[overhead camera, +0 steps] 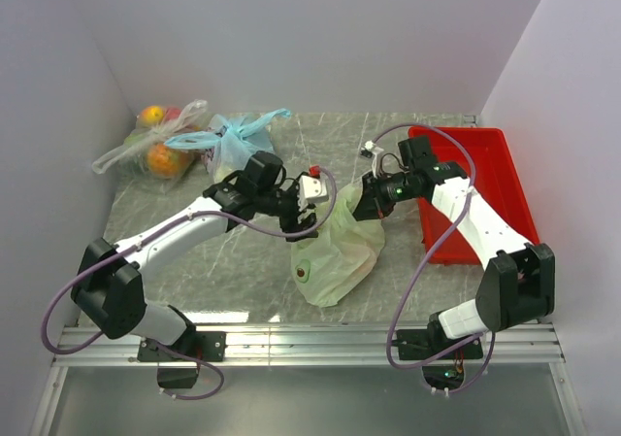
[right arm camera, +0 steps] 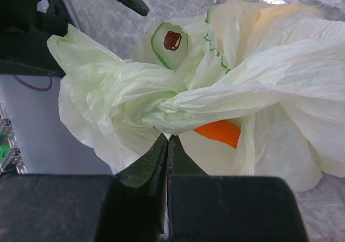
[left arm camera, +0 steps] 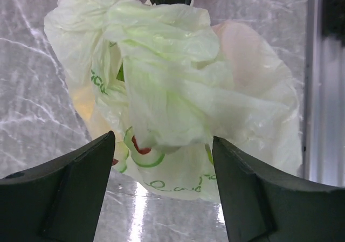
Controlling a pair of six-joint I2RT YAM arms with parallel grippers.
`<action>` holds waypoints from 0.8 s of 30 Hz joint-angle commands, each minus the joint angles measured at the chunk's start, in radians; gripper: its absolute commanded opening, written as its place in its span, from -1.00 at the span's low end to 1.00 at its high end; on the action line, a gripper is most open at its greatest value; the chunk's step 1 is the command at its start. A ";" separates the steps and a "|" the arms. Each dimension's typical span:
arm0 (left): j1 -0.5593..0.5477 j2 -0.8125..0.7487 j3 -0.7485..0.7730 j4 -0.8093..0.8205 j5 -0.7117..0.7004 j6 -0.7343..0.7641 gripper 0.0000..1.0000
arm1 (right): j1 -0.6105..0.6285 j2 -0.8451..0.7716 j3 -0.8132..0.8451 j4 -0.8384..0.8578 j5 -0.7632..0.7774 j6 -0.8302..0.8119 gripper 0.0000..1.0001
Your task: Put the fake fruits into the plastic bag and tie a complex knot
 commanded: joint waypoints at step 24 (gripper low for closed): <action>-0.115 0.051 0.043 0.116 -0.323 0.140 0.26 | 0.081 0.029 0.045 -0.011 0.087 -0.056 -1.00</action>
